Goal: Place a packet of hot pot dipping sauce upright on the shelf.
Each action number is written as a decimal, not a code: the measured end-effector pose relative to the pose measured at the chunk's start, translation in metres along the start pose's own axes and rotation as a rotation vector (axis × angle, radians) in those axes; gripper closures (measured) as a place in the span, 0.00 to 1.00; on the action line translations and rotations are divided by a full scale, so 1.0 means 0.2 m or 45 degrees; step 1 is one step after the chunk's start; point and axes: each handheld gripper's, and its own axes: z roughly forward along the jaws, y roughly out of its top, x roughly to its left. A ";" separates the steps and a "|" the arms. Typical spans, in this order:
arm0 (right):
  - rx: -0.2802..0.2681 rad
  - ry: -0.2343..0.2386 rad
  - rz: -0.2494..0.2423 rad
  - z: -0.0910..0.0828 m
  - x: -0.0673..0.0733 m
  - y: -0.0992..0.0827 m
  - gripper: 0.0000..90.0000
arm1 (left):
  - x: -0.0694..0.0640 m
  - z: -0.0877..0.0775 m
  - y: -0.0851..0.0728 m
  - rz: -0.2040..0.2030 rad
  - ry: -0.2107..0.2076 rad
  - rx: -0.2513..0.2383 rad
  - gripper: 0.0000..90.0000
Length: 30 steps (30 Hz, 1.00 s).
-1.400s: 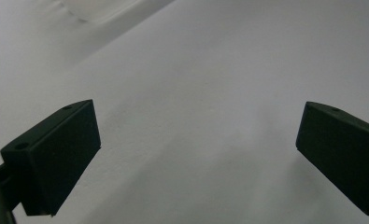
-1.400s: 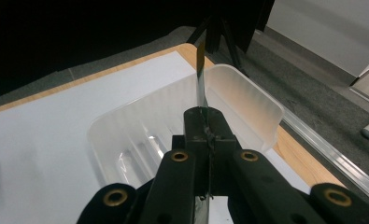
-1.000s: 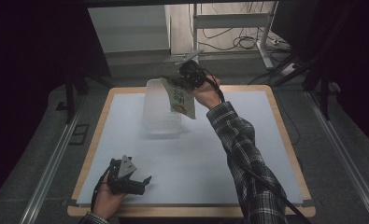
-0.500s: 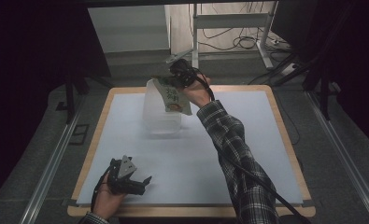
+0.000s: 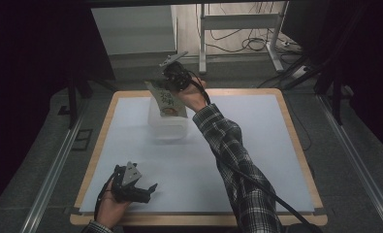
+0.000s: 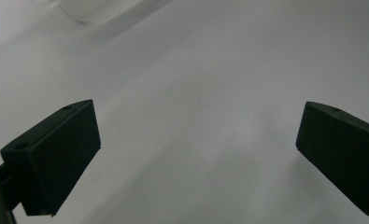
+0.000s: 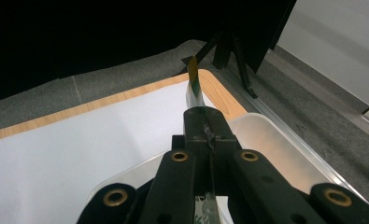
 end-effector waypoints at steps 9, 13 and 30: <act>0.006 -0.015 -0.032 0.01 0.00 -0.01 0.99 | 0.00 0.00 0.00 0.003 0.001 0.002 0.00; 0.003 -0.027 -0.083 0.01 0.01 0.02 0.99 | 0.00 0.00 0.00 0.004 0.001 0.002 0.00; 0.020 0.005 -0.107 0.06 0.00 0.02 0.97 | 0.00 0.00 0.00 0.008 -0.006 0.010 0.00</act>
